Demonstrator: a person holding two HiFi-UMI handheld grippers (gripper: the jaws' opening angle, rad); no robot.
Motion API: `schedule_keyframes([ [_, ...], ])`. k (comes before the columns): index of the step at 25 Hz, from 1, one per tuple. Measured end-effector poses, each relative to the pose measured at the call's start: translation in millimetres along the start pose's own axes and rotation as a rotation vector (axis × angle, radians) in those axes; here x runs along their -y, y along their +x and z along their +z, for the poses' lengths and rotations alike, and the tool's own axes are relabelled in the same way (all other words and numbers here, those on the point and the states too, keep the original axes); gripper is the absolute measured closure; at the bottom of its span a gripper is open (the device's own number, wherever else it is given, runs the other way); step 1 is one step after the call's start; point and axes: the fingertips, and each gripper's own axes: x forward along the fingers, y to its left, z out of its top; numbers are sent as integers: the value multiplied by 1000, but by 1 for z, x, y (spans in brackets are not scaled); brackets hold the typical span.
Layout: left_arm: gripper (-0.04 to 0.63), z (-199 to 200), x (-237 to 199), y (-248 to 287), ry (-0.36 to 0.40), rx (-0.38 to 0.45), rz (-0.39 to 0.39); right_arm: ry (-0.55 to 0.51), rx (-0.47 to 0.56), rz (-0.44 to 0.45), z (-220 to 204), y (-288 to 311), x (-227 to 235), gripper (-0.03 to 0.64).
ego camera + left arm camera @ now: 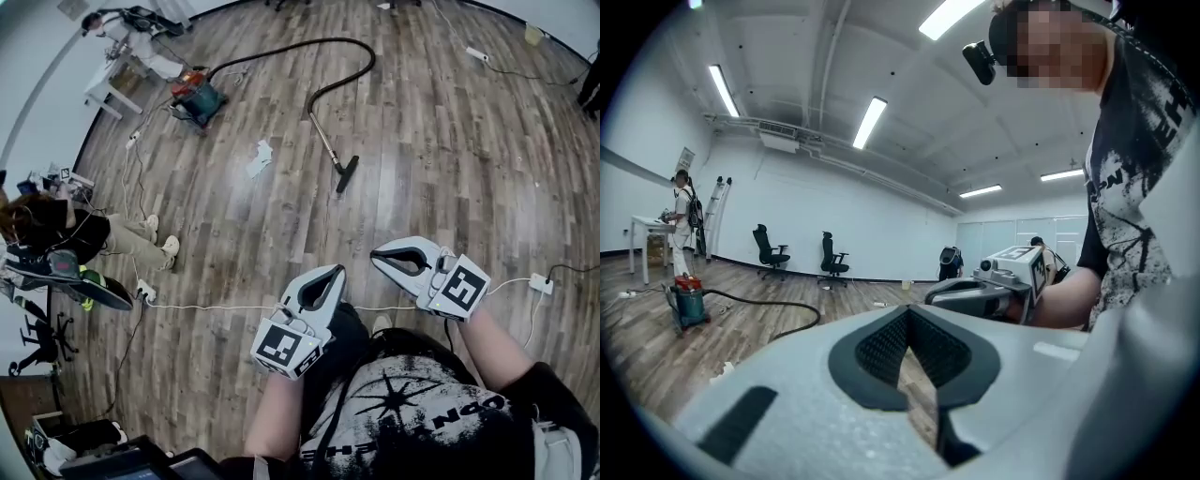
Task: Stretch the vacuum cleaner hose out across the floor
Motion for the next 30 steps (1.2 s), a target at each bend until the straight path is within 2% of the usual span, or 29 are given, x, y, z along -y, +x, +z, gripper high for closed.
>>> schedule_keyframes([
  [2, 594, 1, -17, 10, -18, 13, -19, -12, -27, 1, -6, 11, 11, 614],
  [6, 594, 6, -60, 34, -17, -2, -68, -2, -56, -55, -11, 33, 54, 614],
  [9, 594, 18, -100, 45, 1, -4, -94, 61, -63, -88, -10, 64, 83, 614],
  [13, 594, 36, -156, 58, 9, 0, -141, 28, -58, -132, 7, 110, 129, 614],
  [20, 594, 46, -255, 72, 51, -33, -174, 63, -23, -216, 13, 179, 185, 614],
  [24, 594, 59, -289, 79, 64, -30, -171, 66, -43, -235, 11, 197, 205, 614],
  [30, 594, 59, -319, 91, 36, -15, -185, 51, -52, -264, 16, 211, 235, 614],
])
